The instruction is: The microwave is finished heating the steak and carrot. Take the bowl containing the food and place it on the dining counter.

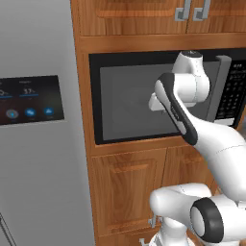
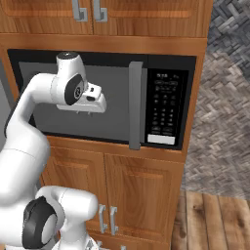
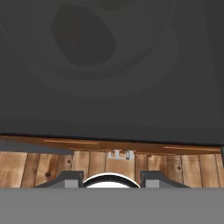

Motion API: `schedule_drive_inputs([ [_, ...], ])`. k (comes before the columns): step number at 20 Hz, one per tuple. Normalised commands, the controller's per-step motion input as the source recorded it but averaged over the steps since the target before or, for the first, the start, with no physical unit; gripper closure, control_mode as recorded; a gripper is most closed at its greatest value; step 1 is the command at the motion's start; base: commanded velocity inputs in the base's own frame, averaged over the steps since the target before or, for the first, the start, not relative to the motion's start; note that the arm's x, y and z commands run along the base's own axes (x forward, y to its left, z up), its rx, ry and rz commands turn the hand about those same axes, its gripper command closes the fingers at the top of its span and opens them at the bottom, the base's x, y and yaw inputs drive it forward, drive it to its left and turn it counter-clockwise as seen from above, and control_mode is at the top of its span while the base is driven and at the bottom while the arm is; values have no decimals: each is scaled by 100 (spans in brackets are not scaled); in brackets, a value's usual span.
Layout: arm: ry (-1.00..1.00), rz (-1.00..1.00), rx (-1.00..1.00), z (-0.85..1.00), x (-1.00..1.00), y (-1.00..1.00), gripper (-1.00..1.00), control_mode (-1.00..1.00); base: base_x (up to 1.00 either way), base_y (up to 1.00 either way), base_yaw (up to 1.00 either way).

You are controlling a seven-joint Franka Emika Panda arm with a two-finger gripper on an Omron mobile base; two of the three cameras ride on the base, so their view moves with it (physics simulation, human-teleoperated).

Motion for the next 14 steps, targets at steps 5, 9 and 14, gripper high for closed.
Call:
schedule_drive_inputs([
  [5, -5, 0, 0, 0, -45, 0, -100, -100, 0, 0, 0],
  [9, -10, 0, 0, -18, -86, 0, -100, -100, 0, 0, 0],
  [14, -10, 0, 0, -44, -100, 0, -100, -100, 0, 0, 0],
])
